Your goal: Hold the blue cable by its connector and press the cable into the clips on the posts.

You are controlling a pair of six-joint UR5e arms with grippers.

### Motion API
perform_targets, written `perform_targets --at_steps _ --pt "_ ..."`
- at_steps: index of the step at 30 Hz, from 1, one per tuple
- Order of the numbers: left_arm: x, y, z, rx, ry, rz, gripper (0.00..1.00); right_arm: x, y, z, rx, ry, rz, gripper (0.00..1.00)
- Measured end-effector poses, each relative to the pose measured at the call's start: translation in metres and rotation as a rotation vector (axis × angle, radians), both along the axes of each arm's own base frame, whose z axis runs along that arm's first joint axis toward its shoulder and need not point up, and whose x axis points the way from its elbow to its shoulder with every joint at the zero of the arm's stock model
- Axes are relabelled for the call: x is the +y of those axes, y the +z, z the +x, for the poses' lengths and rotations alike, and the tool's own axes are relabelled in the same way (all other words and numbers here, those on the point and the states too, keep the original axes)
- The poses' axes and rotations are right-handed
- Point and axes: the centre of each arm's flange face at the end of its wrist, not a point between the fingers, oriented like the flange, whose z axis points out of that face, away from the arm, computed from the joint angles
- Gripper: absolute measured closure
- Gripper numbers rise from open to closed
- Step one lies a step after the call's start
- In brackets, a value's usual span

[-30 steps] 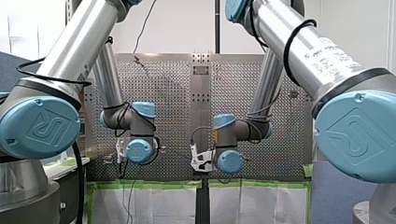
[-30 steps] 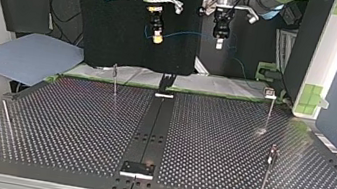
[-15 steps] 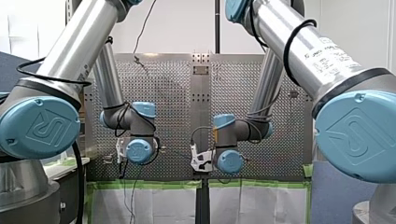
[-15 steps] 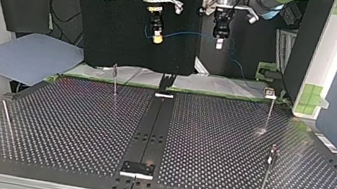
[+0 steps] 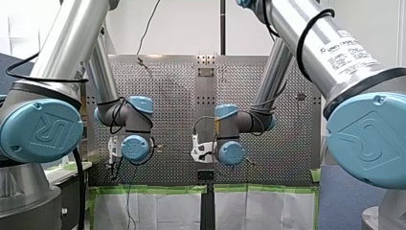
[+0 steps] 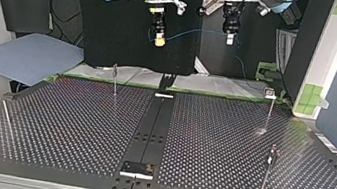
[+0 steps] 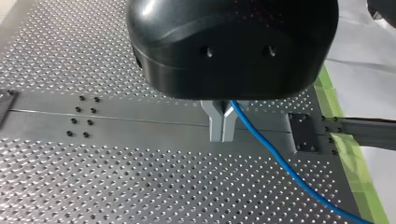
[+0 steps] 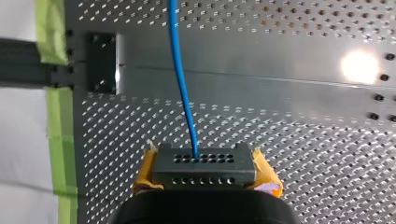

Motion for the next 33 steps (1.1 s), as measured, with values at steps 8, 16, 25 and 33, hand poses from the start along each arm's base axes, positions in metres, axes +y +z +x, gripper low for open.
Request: perform_targets --at_steps 8,16,25,33 --pt "-0.001 0.028 0.014 -0.032 0.020 -0.058 1.00 -0.018 0.053 0.016 -0.077 0.037 -0.011 1.00" --pt "-0.013 0.073 0.043 -0.100 0.017 -0.097 1.00 -0.033 0.120 0.038 -0.138 0.094 -0.062 1.00" --pt "-0.020 0.132 0.069 -0.181 0.023 -0.156 1.00 -0.049 0.201 0.048 -0.207 0.099 -0.122 1.00" --pt "-0.013 0.174 0.079 -0.225 0.051 -0.174 1.00 -0.054 0.281 0.049 -0.269 0.114 -0.182 1.00"
